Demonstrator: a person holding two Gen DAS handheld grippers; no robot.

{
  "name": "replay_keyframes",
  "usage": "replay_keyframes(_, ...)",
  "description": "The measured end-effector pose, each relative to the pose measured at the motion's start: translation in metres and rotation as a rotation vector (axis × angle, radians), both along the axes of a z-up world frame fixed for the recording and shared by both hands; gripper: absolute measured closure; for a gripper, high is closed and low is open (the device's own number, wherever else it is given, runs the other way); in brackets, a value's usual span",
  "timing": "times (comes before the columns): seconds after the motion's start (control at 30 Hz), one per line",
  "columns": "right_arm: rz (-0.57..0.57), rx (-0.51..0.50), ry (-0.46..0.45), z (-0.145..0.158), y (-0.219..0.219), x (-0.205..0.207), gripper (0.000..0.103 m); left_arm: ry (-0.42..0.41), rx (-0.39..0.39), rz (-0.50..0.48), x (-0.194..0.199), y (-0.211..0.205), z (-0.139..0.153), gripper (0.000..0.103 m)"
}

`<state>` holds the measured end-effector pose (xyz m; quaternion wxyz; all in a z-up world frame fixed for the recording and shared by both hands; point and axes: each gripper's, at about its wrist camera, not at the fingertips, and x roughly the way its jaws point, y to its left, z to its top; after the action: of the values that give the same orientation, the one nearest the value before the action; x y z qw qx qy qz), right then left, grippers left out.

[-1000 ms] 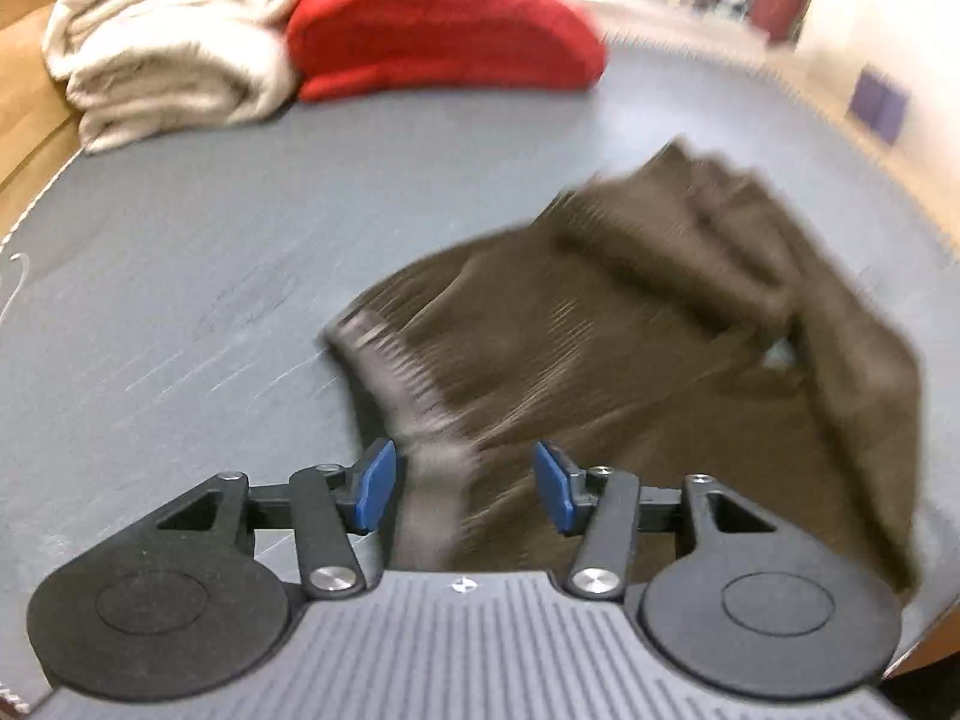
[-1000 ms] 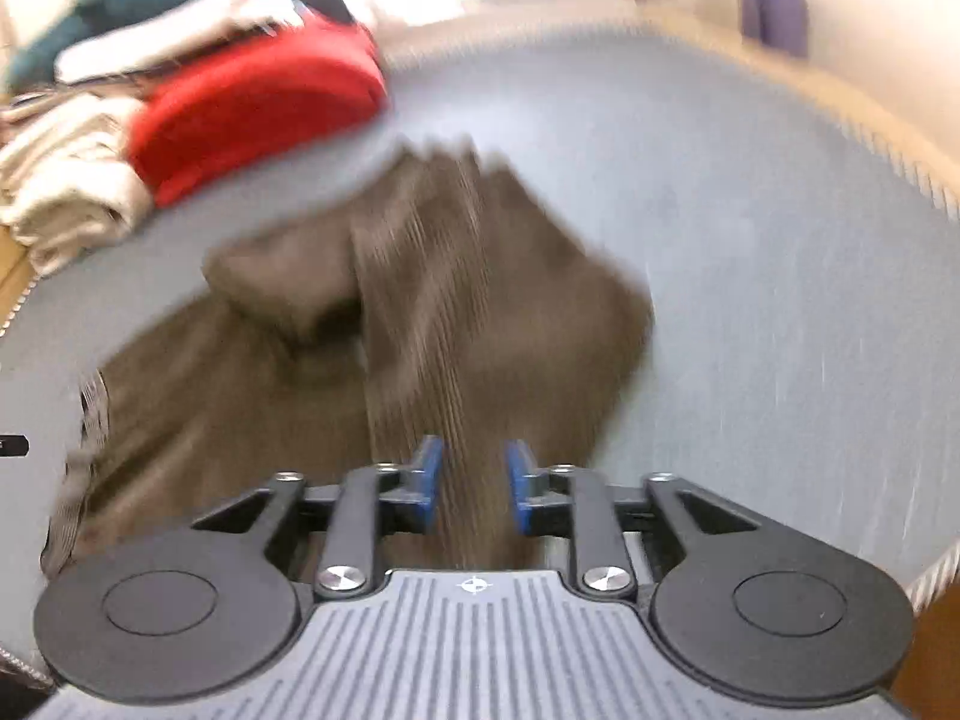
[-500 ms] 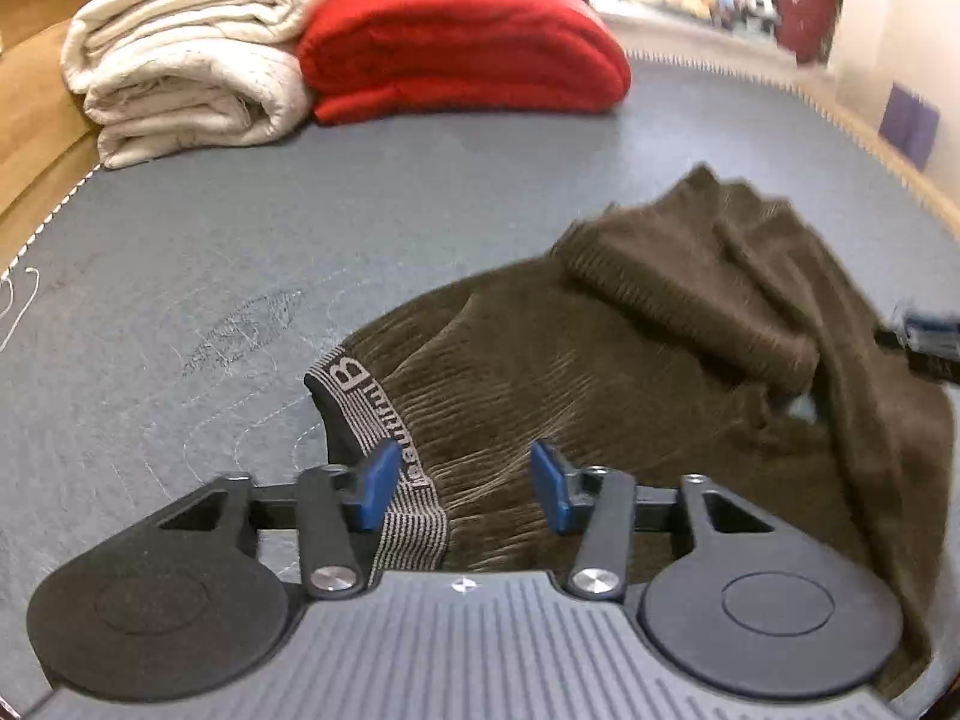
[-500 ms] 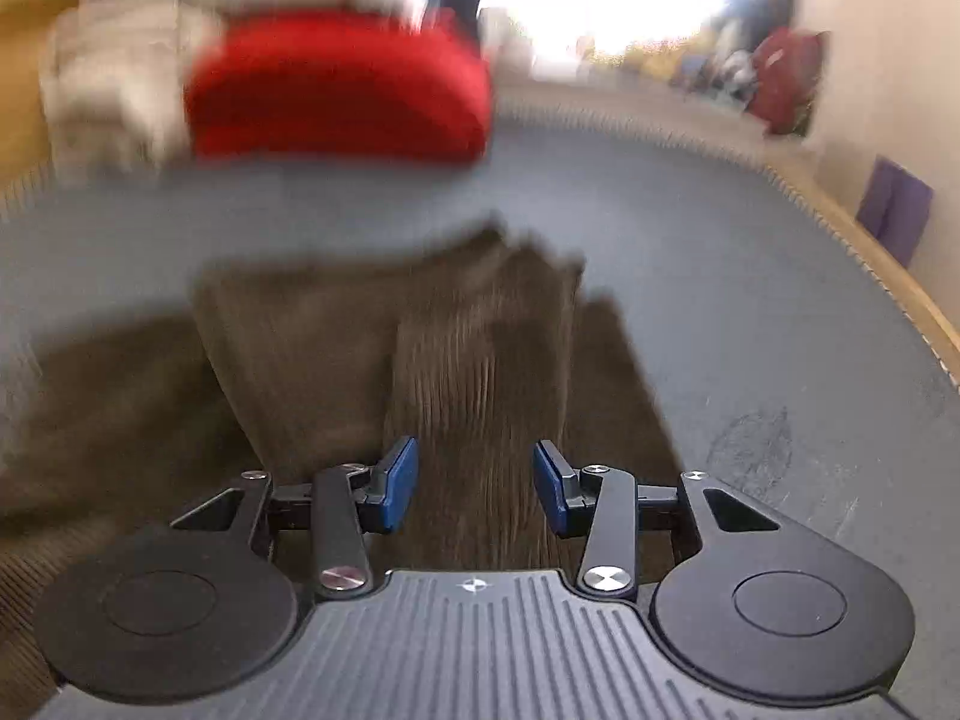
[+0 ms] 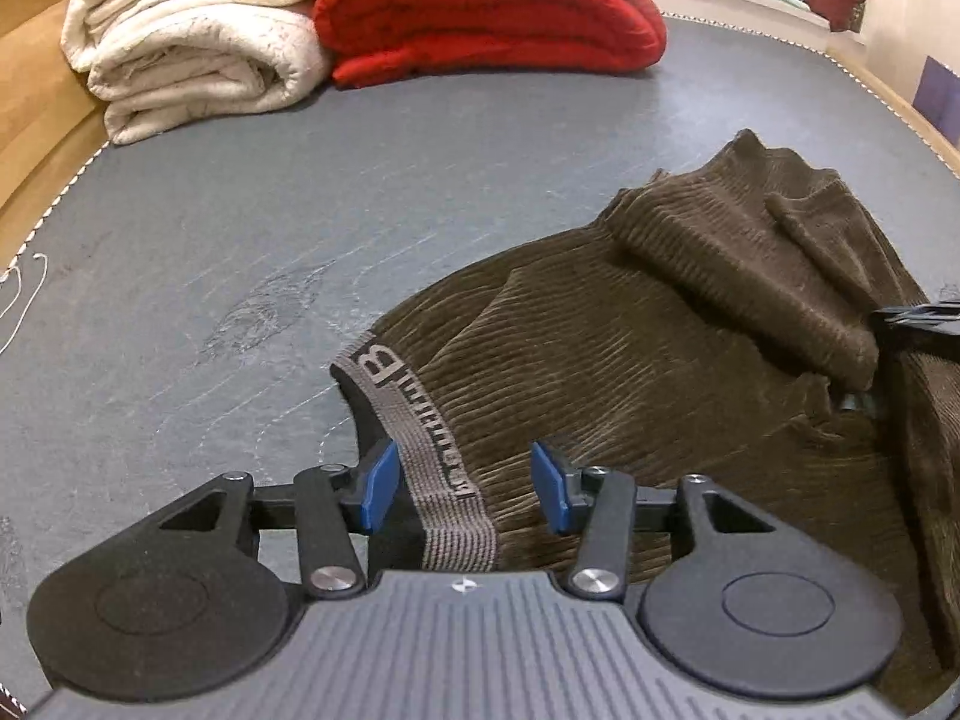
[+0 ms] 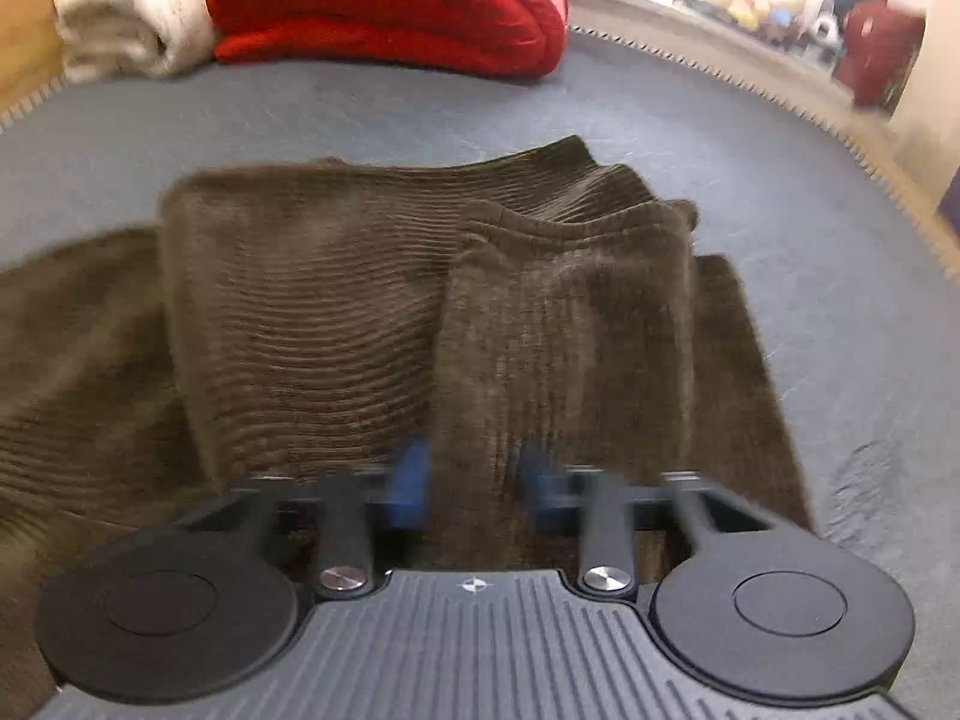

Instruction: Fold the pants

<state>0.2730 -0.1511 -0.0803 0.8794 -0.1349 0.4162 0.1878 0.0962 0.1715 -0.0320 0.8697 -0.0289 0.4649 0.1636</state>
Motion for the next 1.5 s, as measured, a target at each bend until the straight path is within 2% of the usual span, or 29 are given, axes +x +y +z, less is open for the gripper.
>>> replay_keyframes(0.07, -0.046, -0.010, -0.039, 0.013, -0.015, -0.004, 0.093, 0.009, -0.003, 0.007, -0.003, 0.002, 0.001, 0.049)
replay_keyframes(0.2, -0.138, -0.005, -0.113, 0.045, -0.085, -0.030, 0.094, -0.008, -0.030, 0.001, -0.012, -0.003, 0.009, 0.049)
replay_keyframes(0.33, -0.262, -0.005, -0.054, 0.051, -0.170, -0.062, 0.094, -0.034, -0.028, -0.026, -0.022, -0.016, 0.018, 0.044)
replay_keyframes(0.43, -0.285, -0.036, -0.106, 0.059, -0.192, -0.084, 0.094, -0.034, -0.033, -0.051, -0.029, -0.024, 0.018, 0.044)
replay_keyframes(0.5, -0.382, -0.020, -0.127, 0.067, -0.204, -0.086, 0.095, -0.024, -0.027, -0.058, -0.031, -0.026, 0.016, 0.044)
replay_keyframes(0.6, -0.548, 0.001, -0.086, 0.075, -0.231, -0.088, 0.096, -0.012, -0.028, -0.051, -0.030, -0.022, 0.015, 0.044)
replay_keyframes(0.67, -0.653, -0.059, -0.031, 0.071, -0.254, -0.094, 0.097, -0.011, -0.032, -0.032, -0.027, -0.015, 0.015, 0.044)
replay_keyframes(0.7, -0.715, -0.098, 0.022, 0.065, -0.270, -0.100, 0.097, -0.010, -0.037, -0.022, -0.026, -0.011, 0.014, 0.044)
replay_keyframes(0.77, -0.846, -0.114, 0.156, 0.048, -0.310, -0.114, 0.101, -0.006, -0.049, -0.002, -0.022, -0.005, 0.015, 0.044)
replay_keyframes(0.83, -0.956, -0.136, 0.231, 0.035, -0.343, -0.128, 0.101, -0.013, -0.056, 0.007, -0.020, -0.003, 0.017, 0.044)
replay_keyframes(0.93, -1.072, -0.145, 0.214, 0.031, -0.379, -0.150, 0.099, -0.003, -0.052, 0.001, -0.017, -0.006, 0.017, 0.041)
replay_keyframes(1.0, -1.121, -0.016, 0.147, 0.039, -0.394, -0.163, 0.097, 0.000, -0.052, -0.011, -0.016, -0.012, 0.016, 0.040)
replay_keyframes(1.03, -1.097, 0.046, 0.107, 0.041, -0.396, -0.165, 0.092, 0.004, -0.048, -0.017, -0.014, -0.015, 0.015, 0.040)
replay_keyframes(1.07, -1.021, 0.098, 0.055, 0.045, -0.392, -0.161, 0.076, 0.010, -0.045, -0.023, -0.012, -0.019, 0.014, 0.040)
replay_keyframes(1.1, -0.935, 0.115, 0.016, 0.048, -0.382, -0.157, 0.066, 0.015, -0.044, -0.028, -0.011, -0.023, 0.013, 0.040)
replay_keyframes(1.13, -0.849, 0.119, -0.017, 0.048, -0.372, -0.153, 0.048, 0.015, -0.041, -0.037, -0.009, -0.028, 0.013, 0.040)
replay_keyframes(1.17, -0.780, 0.111, -0.032, 0.046, -0.361, -0.146, 0.041, 0.015, -0.036, -0.045, -0.008, -0.033, 0.013, 0.038)
replay_keyframes(1.27, -0.613, 0.024, -0.054, 0.032, -0.325, -0.124, 0.042, 0.026, -0.017, -0.067, -0.005, -0.046, 0.010, 0.037)
replay_keyframes(1.4, -0.511, -0.126, -0.070, 0.004, -0.294, -0.094, 0.042, 0.037, 0.000, -0.076, -0.004, -0.055, 0.007, 0.035)
replay_keyframes(1.5, -0.463, -0.228, -0.049, -0.021, -0.287, -0.076, 0.044, 0.045, 0.013, -0.087, -0.002, -0.056, 0.005, 0.035)
